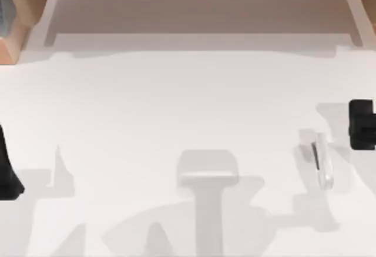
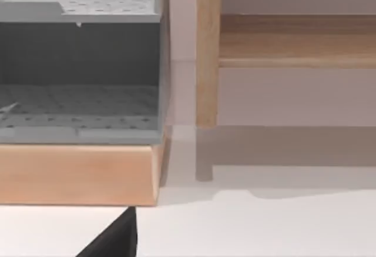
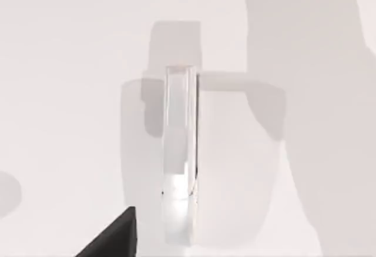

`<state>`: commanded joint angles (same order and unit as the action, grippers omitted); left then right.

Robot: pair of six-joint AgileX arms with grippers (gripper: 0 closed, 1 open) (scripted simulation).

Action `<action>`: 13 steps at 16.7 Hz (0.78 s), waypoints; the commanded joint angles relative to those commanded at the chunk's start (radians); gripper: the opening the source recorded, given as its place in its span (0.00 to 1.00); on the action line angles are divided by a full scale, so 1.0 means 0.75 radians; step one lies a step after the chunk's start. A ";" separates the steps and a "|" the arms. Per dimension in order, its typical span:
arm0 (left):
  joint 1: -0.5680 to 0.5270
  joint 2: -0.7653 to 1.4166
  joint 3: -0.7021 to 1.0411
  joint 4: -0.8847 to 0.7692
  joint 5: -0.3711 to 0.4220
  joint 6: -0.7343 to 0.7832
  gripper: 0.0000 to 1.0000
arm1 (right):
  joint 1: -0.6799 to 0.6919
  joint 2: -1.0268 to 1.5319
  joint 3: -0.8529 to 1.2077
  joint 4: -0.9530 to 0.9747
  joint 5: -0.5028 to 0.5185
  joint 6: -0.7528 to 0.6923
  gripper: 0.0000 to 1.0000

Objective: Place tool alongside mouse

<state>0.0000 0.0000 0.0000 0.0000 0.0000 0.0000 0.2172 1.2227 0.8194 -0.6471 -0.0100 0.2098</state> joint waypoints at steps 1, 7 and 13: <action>0.000 0.000 0.000 0.000 0.000 0.000 1.00 | 0.022 0.128 0.082 -0.066 -0.002 0.021 1.00; 0.000 0.000 0.000 0.000 0.000 0.000 1.00 | 0.127 0.684 0.485 -0.367 0.000 0.115 1.00; 0.000 0.000 0.000 0.000 0.000 0.000 1.00 | 0.161 0.859 0.620 -0.453 0.010 0.142 1.00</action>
<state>0.0000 0.0000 0.0000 0.0000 0.0000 0.0000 0.3378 1.8670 1.2845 -0.9870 -0.0028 0.3166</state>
